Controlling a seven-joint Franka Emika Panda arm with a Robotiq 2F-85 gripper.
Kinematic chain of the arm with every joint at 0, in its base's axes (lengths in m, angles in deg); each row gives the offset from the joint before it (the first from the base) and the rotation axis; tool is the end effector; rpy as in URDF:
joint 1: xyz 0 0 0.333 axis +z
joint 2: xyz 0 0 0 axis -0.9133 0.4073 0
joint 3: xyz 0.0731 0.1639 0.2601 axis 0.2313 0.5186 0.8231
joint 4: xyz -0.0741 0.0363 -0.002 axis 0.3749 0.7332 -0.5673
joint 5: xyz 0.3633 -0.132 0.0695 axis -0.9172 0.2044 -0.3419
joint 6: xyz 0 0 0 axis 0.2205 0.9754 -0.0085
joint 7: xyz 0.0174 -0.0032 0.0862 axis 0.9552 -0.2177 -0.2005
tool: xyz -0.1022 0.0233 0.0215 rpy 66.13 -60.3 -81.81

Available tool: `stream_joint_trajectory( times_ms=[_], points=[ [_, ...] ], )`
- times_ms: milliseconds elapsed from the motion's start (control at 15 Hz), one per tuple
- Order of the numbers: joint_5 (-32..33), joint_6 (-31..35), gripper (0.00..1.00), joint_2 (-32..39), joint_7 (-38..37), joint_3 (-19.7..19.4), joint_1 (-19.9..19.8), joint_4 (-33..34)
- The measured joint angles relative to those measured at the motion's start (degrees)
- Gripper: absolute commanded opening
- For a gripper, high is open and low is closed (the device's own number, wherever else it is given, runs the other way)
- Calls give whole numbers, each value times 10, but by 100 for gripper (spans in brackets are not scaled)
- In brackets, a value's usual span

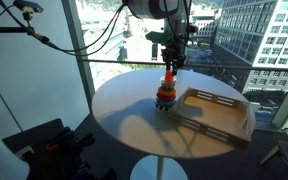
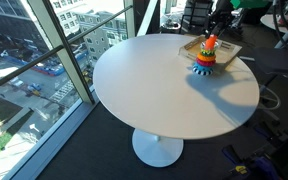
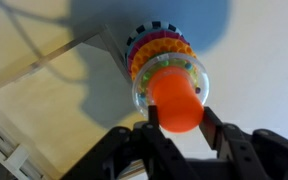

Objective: Move the rings stacking stand to the right, remove the clear ring from the ring stacking stand and put it on the table

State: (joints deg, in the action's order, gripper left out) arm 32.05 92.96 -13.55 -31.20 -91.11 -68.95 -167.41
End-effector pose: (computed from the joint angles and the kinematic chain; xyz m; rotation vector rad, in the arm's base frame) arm 0.6520 -0.0688 0.3682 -3.0807 0.3229 -0.0917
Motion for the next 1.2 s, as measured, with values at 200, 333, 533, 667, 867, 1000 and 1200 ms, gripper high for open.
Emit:
stream_joint_trajectory(
  times_ms=[200, 333, 533, 667, 867, 1000, 1200],
  points=[
    [-1, 3, 21, 0, -7, -3, -3, 0],
    [-1, 5, 21, 0, -10, -5, -4, 0],
    [-1, 12, 21, 0, -13, -7, -5, -1],
    [-1, 16, 21, 0, -14, -8, -5, -2],
    [-1, 18, 71, 0, -14, -8, -5, -2],
    [-5, 18, 87, 0, -13, -7, -5, -2],
    [-9, 18, 100, -1, -12, -2, -5, -2]
  ],
)
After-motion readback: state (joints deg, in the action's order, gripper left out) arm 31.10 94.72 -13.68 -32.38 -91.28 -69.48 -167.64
